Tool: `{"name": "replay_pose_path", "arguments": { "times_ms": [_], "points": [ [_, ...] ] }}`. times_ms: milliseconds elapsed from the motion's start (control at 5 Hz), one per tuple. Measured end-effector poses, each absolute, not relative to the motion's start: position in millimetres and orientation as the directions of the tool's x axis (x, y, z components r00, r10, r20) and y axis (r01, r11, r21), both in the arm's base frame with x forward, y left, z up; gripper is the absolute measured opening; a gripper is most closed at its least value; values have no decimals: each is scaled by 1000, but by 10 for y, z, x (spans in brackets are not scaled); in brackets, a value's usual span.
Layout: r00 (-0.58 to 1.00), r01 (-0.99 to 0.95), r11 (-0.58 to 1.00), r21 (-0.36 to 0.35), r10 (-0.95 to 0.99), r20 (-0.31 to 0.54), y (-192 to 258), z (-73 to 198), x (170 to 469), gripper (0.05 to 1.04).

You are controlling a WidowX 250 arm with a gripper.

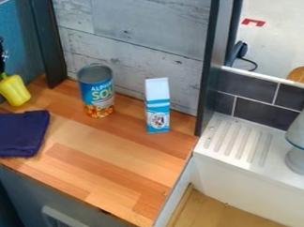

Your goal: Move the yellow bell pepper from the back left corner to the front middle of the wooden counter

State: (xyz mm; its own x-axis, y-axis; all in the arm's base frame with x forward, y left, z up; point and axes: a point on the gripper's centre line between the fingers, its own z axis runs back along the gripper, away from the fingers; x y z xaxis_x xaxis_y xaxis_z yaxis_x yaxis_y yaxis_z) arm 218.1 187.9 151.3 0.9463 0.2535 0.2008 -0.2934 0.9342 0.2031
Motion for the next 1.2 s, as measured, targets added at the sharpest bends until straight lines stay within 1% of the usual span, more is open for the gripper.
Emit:
{"name": "replay_pose_path", "arguments": {
  "times_ms": [200,400,600,800,1000,1200],
  "points": [
    [949,-292,937,194,258,181,1873,1447,2177,1000],
    [939,-321,930,180,288,186,1968,1377,2308,1000],
    [916,-368,911,186,320,242,2097,1335,2478,1001],
    [849,-477,860,181,399,345,2259,1309,2669,1000],
    [723,-635,760,140,520,455,2470,1230,2874,1001],
    [608,-744,660,102,607,512,2692,1113,3021,1000]
  ]
}}
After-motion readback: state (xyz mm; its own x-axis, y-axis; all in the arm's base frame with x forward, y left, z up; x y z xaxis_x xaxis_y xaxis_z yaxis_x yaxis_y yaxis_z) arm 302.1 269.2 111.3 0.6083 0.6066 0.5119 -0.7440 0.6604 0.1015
